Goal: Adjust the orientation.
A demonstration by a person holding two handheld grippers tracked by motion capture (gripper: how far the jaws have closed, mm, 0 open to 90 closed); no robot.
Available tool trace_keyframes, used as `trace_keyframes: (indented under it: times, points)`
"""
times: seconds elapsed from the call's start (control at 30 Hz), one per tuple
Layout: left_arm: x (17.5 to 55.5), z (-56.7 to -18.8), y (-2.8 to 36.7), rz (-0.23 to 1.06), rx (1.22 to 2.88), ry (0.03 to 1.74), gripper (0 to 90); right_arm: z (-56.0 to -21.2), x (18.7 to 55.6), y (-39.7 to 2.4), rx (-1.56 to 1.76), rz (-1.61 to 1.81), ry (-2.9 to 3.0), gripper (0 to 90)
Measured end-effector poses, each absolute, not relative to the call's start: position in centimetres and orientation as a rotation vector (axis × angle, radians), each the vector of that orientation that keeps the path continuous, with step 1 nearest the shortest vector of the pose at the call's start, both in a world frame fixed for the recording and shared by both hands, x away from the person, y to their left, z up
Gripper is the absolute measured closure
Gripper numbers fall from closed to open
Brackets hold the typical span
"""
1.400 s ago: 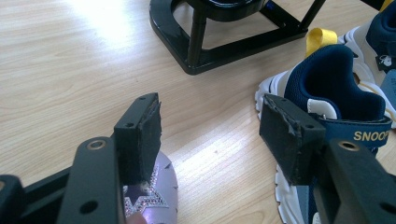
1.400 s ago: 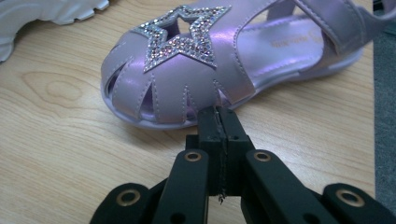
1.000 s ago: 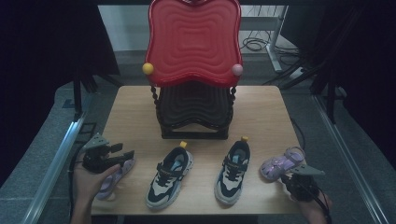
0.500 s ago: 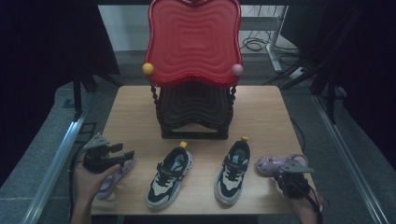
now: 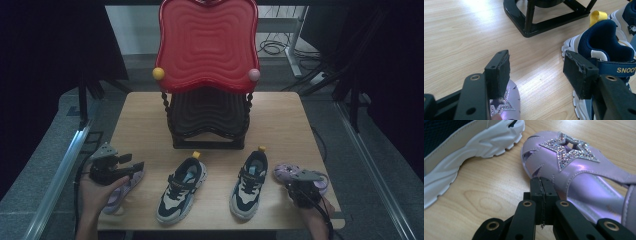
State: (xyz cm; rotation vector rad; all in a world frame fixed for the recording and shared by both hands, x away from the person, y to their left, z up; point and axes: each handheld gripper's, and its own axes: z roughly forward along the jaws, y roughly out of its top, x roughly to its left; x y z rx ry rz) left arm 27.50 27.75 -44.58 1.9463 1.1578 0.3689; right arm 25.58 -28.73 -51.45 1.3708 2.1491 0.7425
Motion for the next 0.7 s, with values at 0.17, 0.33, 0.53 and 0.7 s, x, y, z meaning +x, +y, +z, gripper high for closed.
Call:
trace_keyframes:
  times: [0.17, 0.33, 0.53, 0.7]
  points:
    - [27.6, -44.7, 27.7, 0.364, 1.955, 1.151, 38.8, -51.4, 26.0, -27.9, 1.361, 0.725, 2.131, 89.8]
    - [27.6, -44.7, 27.7, 0.365, 1.953, 1.154, 38.7, -51.5, 26.5, -27.4, 1.359, 0.704, 2.109, 89.8]
    - [27.7, -44.9, 27.7, 0.357, 1.958, 1.16, 38.6, -51.3, 27.4, -26.4, 1.338, 0.665, 2.106, 89.7]
    - [27.7, -45.0, 27.6, 0.354, 1.962, 1.157, 38.6, -51.2, 27.7, -26.1, 1.329, 0.651, 2.093, 89.7]
